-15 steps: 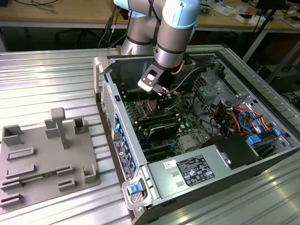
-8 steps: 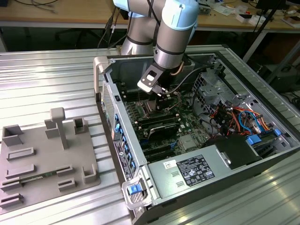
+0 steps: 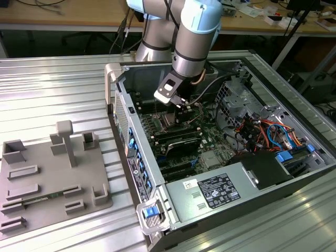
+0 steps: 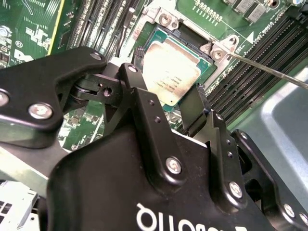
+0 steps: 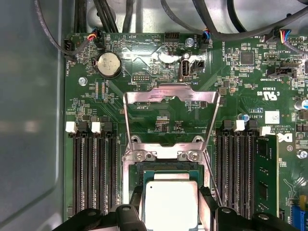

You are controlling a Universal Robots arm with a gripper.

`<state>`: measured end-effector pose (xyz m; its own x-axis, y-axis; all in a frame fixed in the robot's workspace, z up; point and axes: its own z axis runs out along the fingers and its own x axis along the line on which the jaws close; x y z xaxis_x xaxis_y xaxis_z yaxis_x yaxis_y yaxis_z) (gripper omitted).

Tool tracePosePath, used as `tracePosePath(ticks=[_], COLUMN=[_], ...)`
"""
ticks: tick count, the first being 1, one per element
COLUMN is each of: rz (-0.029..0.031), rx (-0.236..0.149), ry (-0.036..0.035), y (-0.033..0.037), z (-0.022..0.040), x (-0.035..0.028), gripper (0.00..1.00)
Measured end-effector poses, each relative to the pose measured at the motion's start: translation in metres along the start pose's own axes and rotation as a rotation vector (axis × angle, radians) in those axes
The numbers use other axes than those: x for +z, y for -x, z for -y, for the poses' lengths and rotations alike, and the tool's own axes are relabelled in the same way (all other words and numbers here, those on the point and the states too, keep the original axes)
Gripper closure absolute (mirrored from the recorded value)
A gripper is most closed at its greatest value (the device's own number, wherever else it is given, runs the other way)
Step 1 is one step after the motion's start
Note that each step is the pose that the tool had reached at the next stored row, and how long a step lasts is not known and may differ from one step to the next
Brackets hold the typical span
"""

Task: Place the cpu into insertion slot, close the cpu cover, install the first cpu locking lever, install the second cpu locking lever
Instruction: 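Place the cpu into insertion slot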

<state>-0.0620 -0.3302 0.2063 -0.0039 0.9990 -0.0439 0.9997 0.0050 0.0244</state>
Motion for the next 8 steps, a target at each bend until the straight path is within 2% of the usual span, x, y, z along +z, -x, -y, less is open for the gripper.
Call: tracePosePath(ticks=[2,8], rz=[0.0036,0.0040], rx=[0.000,-0.013], ry=[0.0000,0.0007], y=[-0.0012,-0.0033], z=[-0.0001,-0.0004], x=[0.0003,0.0012], gripper=[0.45,0.45])
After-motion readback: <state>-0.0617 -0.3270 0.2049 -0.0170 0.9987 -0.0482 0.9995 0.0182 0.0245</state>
